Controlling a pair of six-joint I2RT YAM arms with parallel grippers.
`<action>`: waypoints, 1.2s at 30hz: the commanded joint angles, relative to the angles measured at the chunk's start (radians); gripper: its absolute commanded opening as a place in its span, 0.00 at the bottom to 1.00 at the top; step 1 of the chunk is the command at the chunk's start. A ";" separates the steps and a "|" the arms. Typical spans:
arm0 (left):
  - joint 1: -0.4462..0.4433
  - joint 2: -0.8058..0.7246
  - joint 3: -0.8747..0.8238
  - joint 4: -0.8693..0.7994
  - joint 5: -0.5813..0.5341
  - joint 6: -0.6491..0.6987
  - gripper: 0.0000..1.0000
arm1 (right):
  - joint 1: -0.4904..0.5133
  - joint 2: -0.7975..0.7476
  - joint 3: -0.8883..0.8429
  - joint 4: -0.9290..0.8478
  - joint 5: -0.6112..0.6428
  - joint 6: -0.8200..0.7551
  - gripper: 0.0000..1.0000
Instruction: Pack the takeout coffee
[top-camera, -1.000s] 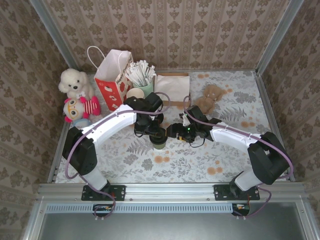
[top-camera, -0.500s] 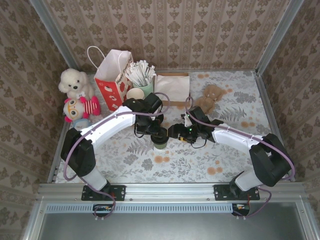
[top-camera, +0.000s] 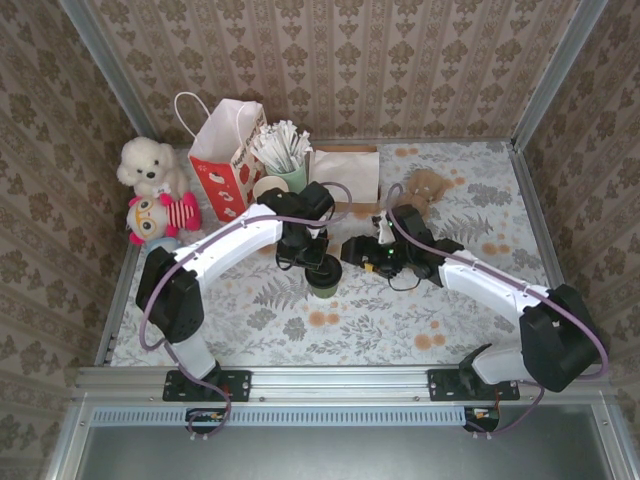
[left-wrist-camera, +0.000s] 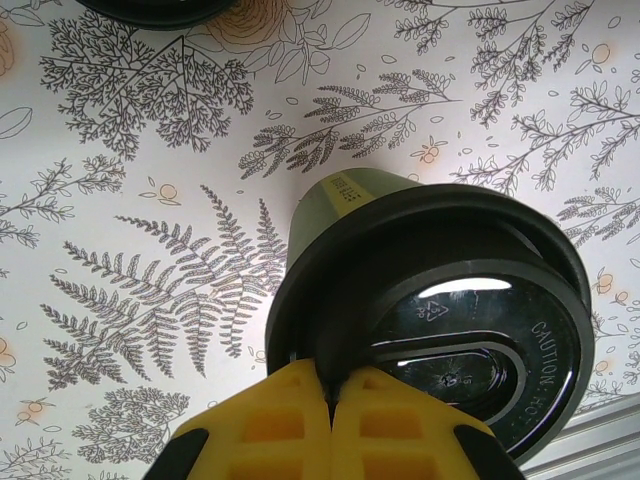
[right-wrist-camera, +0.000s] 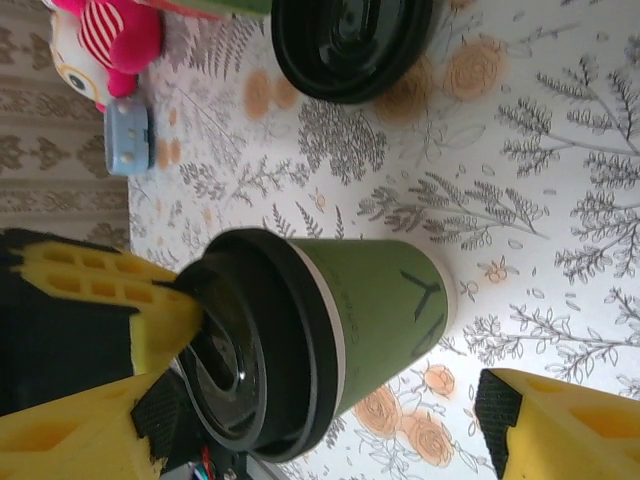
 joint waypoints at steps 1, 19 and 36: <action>-0.010 0.046 0.014 -0.047 -0.010 0.037 0.00 | -0.035 0.071 0.032 0.029 -0.079 0.023 0.78; -0.018 0.075 0.028 -0.052 -0.004 0.030 0.00 | -0.051 0.264 0.134 -0.052 -0.190 -0.051 0.63; -0.029 0.093 -0.249 0.129 0.055 -0.063 0.00 | -0.042 0.302 -0.004 -0.056 -0.088 -0.065 0.64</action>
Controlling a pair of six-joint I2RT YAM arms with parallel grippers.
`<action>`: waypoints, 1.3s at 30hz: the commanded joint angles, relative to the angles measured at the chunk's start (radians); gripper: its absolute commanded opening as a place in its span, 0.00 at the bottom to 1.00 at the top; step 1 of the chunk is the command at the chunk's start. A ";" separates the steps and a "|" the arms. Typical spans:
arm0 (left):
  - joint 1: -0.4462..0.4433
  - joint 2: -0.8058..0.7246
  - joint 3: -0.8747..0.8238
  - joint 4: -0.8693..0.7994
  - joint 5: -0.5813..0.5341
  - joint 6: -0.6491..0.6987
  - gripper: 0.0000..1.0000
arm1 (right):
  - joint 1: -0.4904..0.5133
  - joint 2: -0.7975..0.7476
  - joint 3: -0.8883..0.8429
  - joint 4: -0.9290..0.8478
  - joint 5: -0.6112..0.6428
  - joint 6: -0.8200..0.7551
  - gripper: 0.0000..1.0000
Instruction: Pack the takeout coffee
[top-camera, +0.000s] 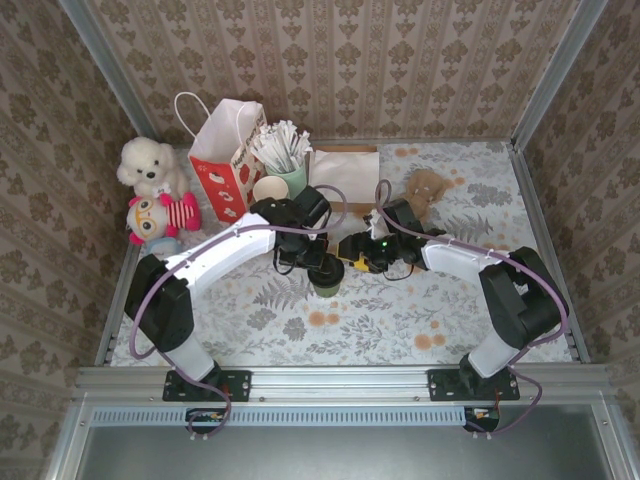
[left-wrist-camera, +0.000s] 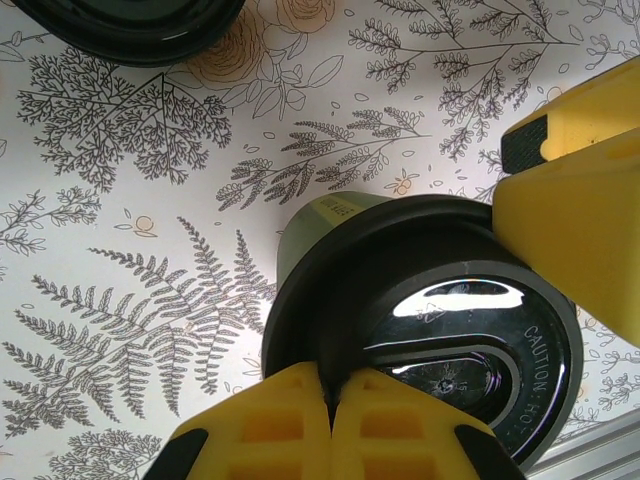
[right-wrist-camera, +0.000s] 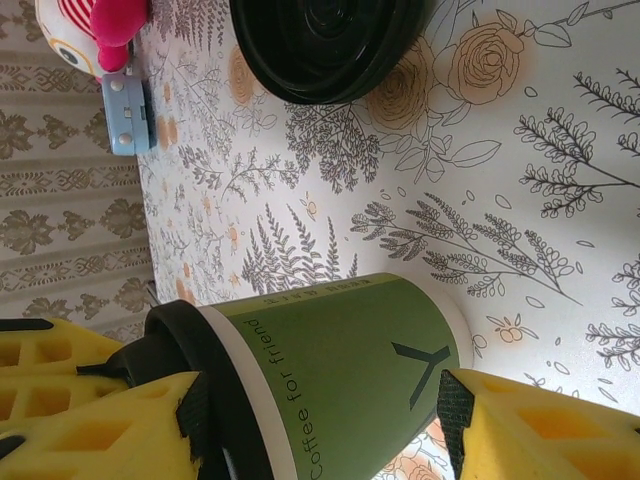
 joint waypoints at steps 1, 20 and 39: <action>-0.024 0.155 -0.107 -0.040 0.036 -0.017 0.00 | 0.013 0.043 -0.054 -0.159 0.105 -0.029 0.64; -0.029 0.154 0.074 -0.156 -0.018 0.017 0.00 | 0.013 -0.177 -0.048 -0.130 0.070 -0.149 0.87; -0.036 0.165 0.085 -0.148 -0.028 0.001 0.00 | 0.014 -0.265 -0.203 0.059 0.040 -0.148 1.00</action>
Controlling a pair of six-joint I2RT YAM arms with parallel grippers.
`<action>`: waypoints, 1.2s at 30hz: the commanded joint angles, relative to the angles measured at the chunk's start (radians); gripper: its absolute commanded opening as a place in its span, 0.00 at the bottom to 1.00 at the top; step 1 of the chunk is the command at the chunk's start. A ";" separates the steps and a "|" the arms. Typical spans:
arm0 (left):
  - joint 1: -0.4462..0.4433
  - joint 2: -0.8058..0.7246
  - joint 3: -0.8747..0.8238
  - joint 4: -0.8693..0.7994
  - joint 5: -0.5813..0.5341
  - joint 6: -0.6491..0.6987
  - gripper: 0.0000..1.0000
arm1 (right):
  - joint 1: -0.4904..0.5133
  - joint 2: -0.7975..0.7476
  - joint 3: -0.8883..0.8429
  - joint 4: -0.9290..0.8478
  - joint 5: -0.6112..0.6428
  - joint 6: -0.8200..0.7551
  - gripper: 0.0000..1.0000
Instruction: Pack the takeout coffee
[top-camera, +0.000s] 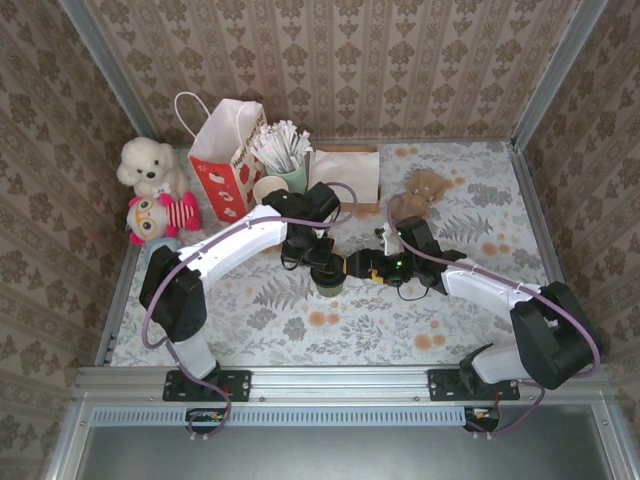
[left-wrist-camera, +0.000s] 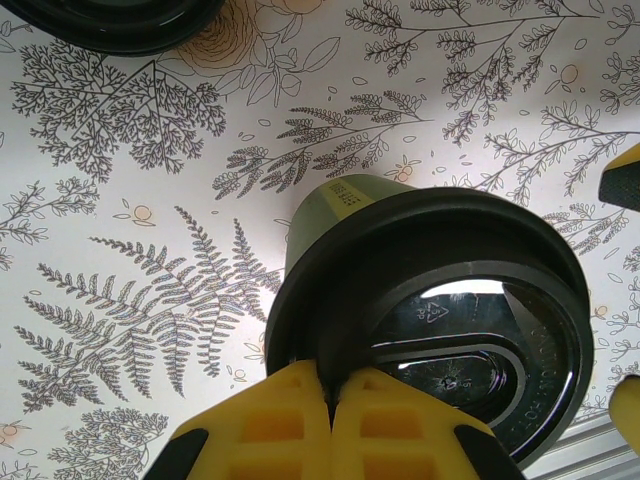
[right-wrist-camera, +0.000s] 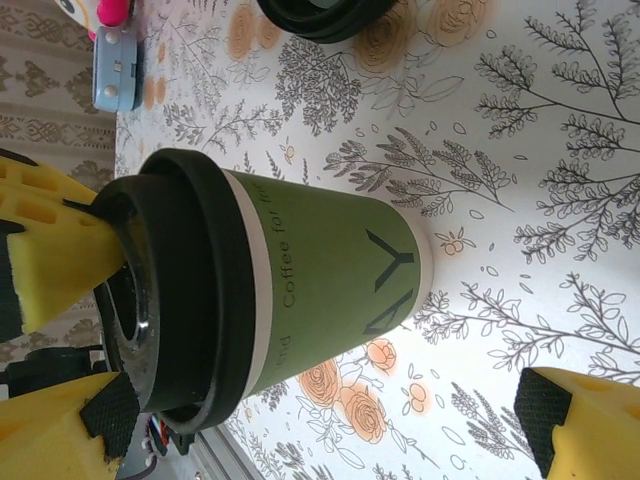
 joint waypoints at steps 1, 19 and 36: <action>-0.016 0.088 -0.050 -0.028 -0.010 -0.007 0.00 | 0.006 -0.012 -0.002 0.038 -0.021 -0.017 1.00; -0.021 0.077 -0.194 0.067 0.003 -0.043 0.00 | 0.014 0.129 -0.061 0.043 0.028 -0.025 0.98; -0.019 0.046 -0.059 -0.016 -0.054 -0.185 0.00 | 0.144 -0.132 -0.168 0.296 0.154 -0.140 1.00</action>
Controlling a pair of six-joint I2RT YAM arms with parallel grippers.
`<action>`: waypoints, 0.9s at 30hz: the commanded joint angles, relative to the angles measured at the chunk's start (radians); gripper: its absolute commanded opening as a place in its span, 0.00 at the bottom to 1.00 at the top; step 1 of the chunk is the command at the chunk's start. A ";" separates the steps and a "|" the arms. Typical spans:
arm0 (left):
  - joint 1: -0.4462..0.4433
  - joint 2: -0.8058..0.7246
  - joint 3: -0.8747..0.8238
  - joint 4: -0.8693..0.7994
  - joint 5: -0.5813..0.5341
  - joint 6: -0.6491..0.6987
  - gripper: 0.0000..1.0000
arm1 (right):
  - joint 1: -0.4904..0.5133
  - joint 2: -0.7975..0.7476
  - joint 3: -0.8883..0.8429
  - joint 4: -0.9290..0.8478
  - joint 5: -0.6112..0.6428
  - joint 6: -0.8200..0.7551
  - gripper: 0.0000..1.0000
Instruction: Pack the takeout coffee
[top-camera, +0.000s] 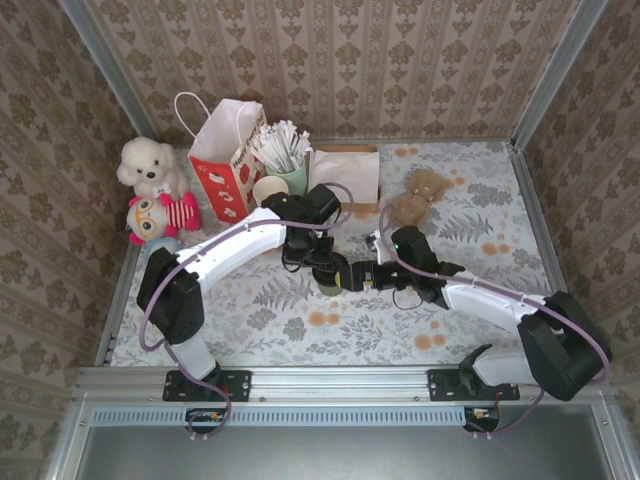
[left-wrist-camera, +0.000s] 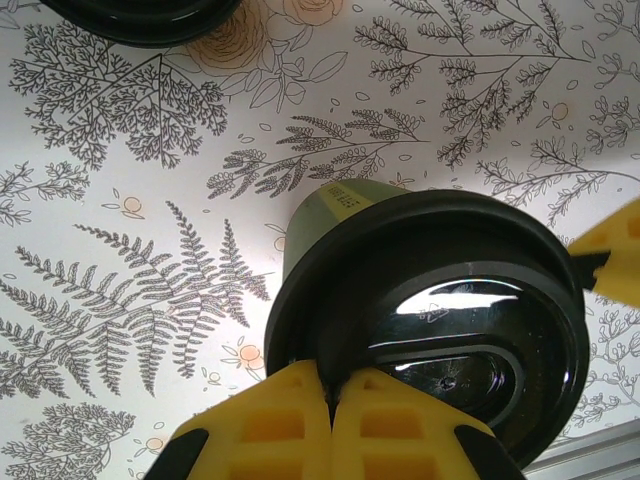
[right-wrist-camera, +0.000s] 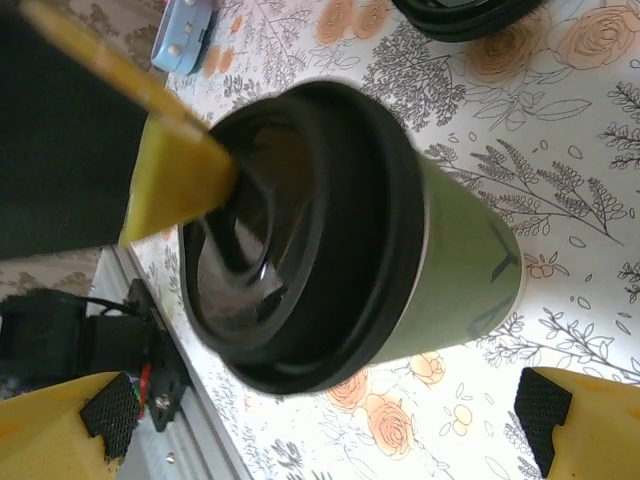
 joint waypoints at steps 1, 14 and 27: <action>-0.009 0.064 -0.035 -0.051 -0.040 -0.066 0.00 | 0.051 -0.058 -0.070 0.128 0.146 -0.067 1.00; -0.010 0.052 -0.049 -0.015 -0.023 -0.062 0.00 | 0.095 0.008 -0.077 0.227 0.256 -0.114 1.00; -0.011 0.057 -0.082 0.021 -0.001 -0.047 0.00 | 0.108 0.068 -0.117 0.182 0.394 -0.191 1.00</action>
